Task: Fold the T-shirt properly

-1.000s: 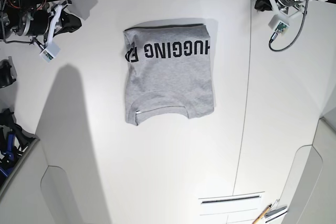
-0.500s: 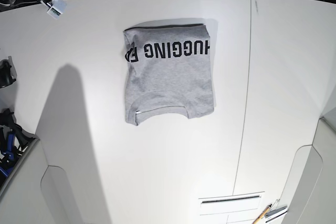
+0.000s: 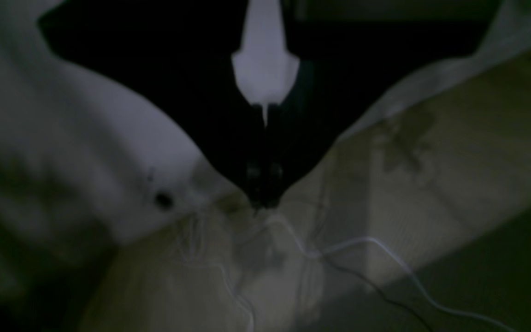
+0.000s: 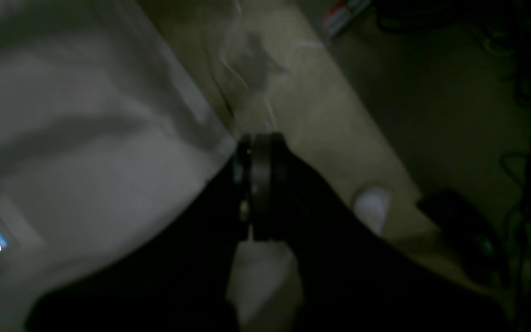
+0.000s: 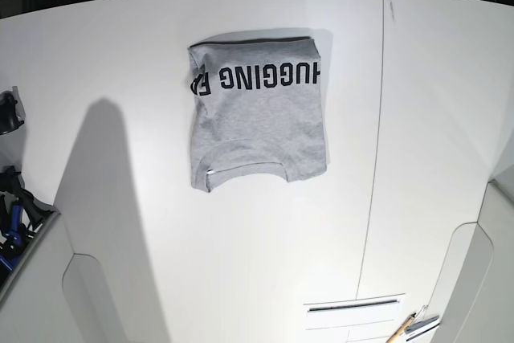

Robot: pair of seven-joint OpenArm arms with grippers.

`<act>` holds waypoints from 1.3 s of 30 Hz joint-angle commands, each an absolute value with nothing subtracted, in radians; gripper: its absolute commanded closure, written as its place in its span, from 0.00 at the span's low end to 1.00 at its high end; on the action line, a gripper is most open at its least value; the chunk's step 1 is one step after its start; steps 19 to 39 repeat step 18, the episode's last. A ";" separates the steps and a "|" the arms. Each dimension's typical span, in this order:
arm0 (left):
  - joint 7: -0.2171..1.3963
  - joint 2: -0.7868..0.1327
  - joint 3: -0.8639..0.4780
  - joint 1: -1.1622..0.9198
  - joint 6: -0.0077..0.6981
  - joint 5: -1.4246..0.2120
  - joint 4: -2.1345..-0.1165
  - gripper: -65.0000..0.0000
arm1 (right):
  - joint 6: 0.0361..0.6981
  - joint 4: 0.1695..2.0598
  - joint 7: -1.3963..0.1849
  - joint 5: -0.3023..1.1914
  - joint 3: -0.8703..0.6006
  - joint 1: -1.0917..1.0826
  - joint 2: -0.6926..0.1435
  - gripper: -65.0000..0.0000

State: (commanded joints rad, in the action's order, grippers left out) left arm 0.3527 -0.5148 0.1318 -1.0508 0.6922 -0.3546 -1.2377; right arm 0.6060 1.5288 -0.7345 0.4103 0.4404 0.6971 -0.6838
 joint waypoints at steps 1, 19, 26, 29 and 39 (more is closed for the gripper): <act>0.334 -0.514 0.171 -0.997 0.692 -0.355 -1.168 1.00 | 0.606 1.500 -0.690 0.372 0.463 0.695 -0.684 1.00; 0.239 -0.294 0.491 -0.525 0.379 -0.354 -0.751 1.00 | 0.606 1.010 -0.574 0.225 0.539 0.397 -0.588 1.00; 0.239 -0.294 0.491 -0.525 0.379 -0.354 -0.751 1.00 | 0.606 1.010 -0.574 0.225 0.539 0.397 -0.588 1.00; 0.239 -0.294 0.491 -0.525 0.379 -0.354 -0.751 1.00 | 0.606 1.010 -0.574 0.225 0.539 0.397 -0.588 1.00; 0.239 -0.294 0.491 -0.525 0.379 -0.354 -0.751 1.00 | 0.606 1.010 -0.574 0.225 0.539 0.397 -0.588 1.00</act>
